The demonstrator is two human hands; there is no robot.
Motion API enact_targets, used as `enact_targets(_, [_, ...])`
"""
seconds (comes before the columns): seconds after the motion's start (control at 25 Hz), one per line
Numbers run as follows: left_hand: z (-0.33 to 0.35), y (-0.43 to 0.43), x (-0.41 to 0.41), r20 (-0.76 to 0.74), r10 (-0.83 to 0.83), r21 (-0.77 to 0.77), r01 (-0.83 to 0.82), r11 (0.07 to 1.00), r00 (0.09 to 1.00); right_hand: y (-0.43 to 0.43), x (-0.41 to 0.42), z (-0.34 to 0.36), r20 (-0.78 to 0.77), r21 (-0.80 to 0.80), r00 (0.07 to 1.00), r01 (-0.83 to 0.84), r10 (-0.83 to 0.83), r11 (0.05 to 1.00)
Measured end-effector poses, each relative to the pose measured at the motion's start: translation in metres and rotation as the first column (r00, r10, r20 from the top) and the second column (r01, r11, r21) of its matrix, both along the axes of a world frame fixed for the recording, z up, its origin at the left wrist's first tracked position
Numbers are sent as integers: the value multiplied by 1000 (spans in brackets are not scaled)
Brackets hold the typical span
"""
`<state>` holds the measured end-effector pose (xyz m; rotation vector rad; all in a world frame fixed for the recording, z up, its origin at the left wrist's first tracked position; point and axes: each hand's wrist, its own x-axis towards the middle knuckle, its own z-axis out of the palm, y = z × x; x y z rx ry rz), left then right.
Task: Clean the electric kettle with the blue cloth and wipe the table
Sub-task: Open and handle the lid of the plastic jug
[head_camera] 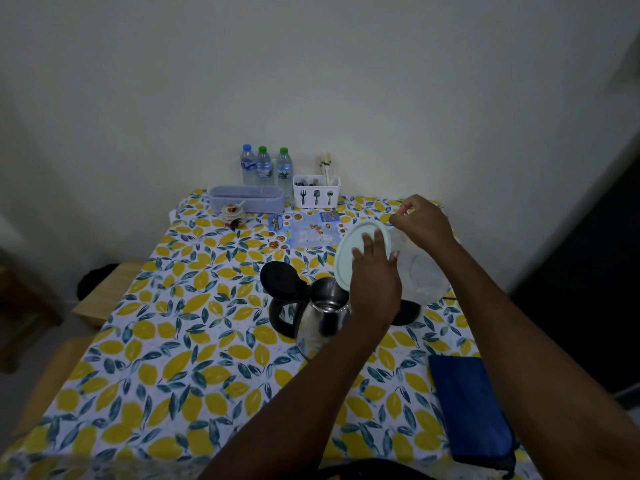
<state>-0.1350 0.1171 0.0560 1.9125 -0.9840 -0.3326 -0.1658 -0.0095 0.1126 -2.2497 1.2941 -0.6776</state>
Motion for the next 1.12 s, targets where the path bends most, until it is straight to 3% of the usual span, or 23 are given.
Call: enact_targets(1.12, [1, 4, 6, -74, 21, -40, -24, 999, 997, 3, 11, 3, -23, -24, 999, -36, 35, 999])
